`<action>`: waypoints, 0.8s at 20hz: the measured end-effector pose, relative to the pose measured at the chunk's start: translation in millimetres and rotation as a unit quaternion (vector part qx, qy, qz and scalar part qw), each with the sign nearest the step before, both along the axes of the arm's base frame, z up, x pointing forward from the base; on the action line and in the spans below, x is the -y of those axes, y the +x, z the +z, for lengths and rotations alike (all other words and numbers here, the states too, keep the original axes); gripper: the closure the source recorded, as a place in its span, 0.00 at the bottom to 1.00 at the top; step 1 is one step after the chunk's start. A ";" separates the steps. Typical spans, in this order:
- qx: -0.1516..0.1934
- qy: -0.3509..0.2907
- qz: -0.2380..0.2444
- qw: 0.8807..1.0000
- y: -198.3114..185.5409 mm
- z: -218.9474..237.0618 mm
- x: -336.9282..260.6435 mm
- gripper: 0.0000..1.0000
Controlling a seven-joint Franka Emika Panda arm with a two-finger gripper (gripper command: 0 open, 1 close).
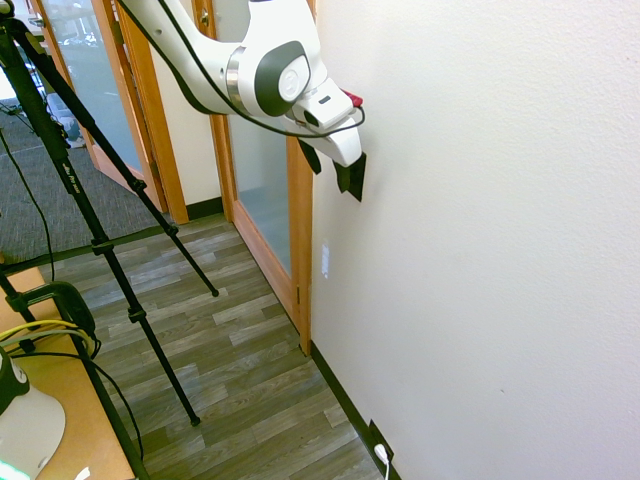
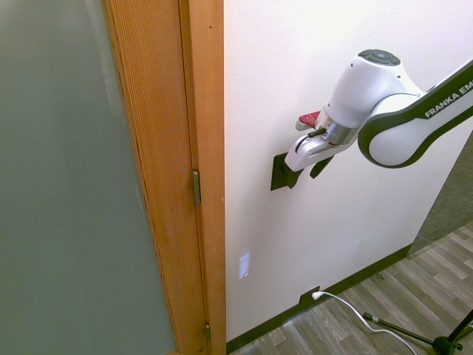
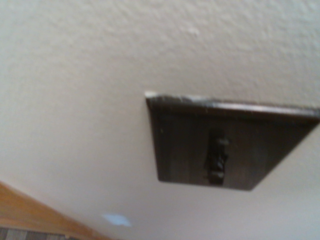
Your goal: Turn off the light
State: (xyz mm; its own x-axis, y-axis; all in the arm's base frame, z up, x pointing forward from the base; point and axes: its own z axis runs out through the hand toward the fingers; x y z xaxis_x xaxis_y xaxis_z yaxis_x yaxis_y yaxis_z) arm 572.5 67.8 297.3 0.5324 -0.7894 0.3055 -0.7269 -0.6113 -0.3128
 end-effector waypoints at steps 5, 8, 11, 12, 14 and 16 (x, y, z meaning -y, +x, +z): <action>0.049 -0.006 -0.019 0.999 -0.1 -0.1 -3.2 1.00; 0.063 -0.009 -0.023 0.998 -3.0 0.4 -7.9 1.00; 0.071 -0.009 -0.022 0.997 -5.5 0.5 -14.0 1.00; 0.074 -0.009 -0.023 0.997 -6.2 0.5 -14.6 1.00; 0.079 -0.008 -0.025 0.997 -7.0 0.9 -14.1 1.00; 0.082 -0.007 -0.026 0.996 -6.8 1.3 -12.4 1.00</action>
